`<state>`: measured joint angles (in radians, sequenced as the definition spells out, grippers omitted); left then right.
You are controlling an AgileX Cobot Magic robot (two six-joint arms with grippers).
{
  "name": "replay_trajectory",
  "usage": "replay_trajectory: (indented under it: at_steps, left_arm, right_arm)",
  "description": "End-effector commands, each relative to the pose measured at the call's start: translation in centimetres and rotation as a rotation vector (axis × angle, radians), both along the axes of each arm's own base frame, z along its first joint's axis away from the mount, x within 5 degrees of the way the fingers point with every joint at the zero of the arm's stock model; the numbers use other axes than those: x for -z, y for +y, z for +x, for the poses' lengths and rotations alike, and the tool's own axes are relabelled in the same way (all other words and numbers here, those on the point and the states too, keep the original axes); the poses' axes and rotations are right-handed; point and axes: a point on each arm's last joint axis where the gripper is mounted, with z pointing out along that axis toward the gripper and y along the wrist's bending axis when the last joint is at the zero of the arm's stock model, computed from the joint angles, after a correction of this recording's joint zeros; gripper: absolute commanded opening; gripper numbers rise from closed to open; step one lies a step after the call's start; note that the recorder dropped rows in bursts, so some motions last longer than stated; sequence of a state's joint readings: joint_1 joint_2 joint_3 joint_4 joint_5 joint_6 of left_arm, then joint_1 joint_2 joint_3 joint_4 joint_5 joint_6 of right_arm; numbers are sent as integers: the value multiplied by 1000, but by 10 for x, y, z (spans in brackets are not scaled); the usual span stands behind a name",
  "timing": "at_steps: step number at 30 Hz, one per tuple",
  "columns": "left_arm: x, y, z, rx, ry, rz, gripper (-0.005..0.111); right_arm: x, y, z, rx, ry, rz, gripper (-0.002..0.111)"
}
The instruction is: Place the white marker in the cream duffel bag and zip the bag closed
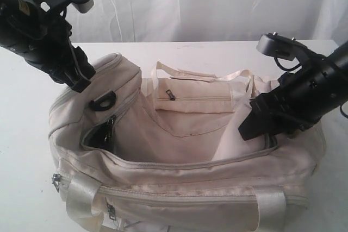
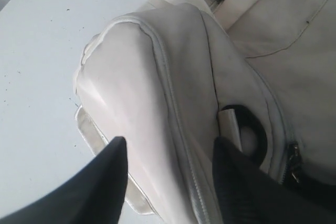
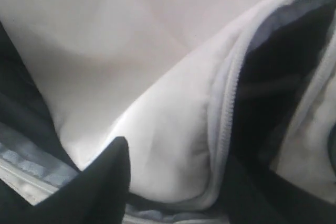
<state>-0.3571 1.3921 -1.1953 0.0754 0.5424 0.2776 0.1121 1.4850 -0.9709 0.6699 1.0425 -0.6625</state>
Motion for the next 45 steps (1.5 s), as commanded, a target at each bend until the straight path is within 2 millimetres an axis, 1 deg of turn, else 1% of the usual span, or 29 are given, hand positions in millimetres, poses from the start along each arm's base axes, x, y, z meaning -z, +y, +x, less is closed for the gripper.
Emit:
replay_trajectory:
  at_steps: [1,6,8,13,15,17,19,20,23,26,32,35,39,45]
  left_arm:
    - [-3,-1,-3,-7,12,-12,52]
    - [-3,-1,-3,-7,12,-12,52]
    - [-3,-1,-3,-7,12,-12,52]
    - [-3,-1,-3,-7,9,-13,52]
    - [-3,-1,-2,-7,4,-15,52]
    - [-3,-1,-2,-7,4,-15,52]
    - [-3,-1,-2,-7,4,-15,52]
    - [-3,-1,-2,-7,4,-15,52]
    - [-3,-1,-2,-7,4,-15,52]
    - [-3,-1,-3,-7,6,-14,52]
    - [-3,-1,-2,-10,5,-17,52]
    - [-3,-1,-2,-10,5,-17,52]
    - [-3,-1,-2,-10,5,-17,52]
    - [-3,-1,-2,-12,6,-18,52]
  right_arm:
    - [7,0,-2,-16,28,10,47]
    - [9,1,-12,-63,106,28,47]
    - [12,1,-14,-56,125,28,47]
    - [16,0,-10,-23,93,13,47]
    - [17,2,-7,-17,83,41,47]
    - [14,6,-5,-23,53,96,41]
    - [11,10,-3,-14,31,157,31]
    - [8,12,-2,-11,10,186,24]
    - [-4,15,-2,3,-37,248,10]
    - [-19,17,-4,7,-85,283,5]
    - [-71,18,-17,24,-265,371,4]
    - [-92,17,-26,26,-344,388,4]
    - [-111,16,-40,47,-368,418,4]
    - [-122,14,-60,41,-353,414,4]
